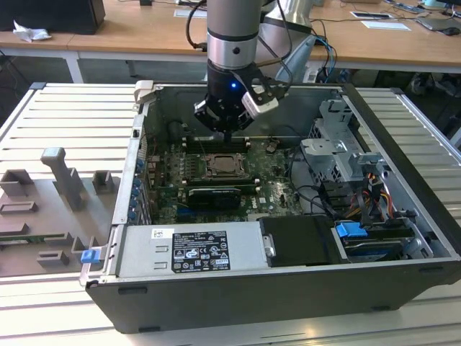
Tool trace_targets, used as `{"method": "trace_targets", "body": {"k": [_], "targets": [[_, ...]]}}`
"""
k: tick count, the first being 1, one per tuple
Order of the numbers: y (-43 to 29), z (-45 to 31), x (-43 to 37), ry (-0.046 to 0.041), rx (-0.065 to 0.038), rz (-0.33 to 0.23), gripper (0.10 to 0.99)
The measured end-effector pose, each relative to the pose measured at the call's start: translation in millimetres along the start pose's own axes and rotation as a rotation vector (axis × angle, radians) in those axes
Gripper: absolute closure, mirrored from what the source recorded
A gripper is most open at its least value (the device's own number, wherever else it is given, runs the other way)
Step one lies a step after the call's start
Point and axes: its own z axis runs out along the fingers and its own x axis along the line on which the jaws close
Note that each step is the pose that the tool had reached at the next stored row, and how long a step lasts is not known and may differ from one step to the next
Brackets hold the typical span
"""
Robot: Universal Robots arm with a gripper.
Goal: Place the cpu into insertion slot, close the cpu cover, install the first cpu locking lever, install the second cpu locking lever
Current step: 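Install the first cpu locking lever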
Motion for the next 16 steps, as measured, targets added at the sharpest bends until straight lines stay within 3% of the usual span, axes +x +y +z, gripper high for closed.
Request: {"method": "trace_targets", "body": {"k": [1,2,3,6,8,16], "targets": [[0.0,0.0,0.3,0.0217,-0.001,0.001,0.98],[0.1,0.0,0.6,0.0319,-0.002,0.001,0.98],[0.1,0.1,1.8,0.0338,-0.002,0.001,0.98],[2.1,-0.3,37.2,0.0332,-0.004,0.001,0.98],[2.6,-0.5,47.2,0.0331,-0.005,0.001,0.98],[4.9,-0.1,61.9,0.033,-0.008,0.001,0.98]]}}
